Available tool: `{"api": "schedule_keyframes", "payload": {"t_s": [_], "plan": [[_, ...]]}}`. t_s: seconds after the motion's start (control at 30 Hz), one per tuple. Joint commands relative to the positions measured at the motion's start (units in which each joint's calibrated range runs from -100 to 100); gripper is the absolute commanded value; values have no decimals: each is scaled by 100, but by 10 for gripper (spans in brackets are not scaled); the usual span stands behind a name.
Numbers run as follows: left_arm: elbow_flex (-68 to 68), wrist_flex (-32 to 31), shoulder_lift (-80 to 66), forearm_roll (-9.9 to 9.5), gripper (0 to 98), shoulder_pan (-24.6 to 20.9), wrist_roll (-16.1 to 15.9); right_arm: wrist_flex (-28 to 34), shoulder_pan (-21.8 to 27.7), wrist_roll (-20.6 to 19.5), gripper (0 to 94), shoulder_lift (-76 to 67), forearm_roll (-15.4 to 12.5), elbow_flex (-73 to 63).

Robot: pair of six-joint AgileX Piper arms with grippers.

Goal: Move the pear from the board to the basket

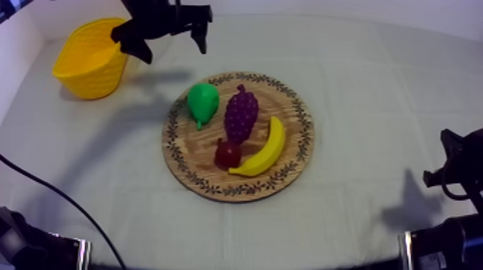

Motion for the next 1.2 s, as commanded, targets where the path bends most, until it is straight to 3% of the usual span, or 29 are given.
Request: {"api": "schedule_keyframes", "payload": {"t_s": [0.0,0.77,1.17], "plan": [[10,-55,39,-1,955,12,2,5,-1,1,4,0,-1,-2],[1,-976,1838,149,960,47,-59,5,-1,1,4,0,-1,-2],[-477,-1058,2547,269,924,-22,-154,5,-1,1,4,0,-1,-2]]}}
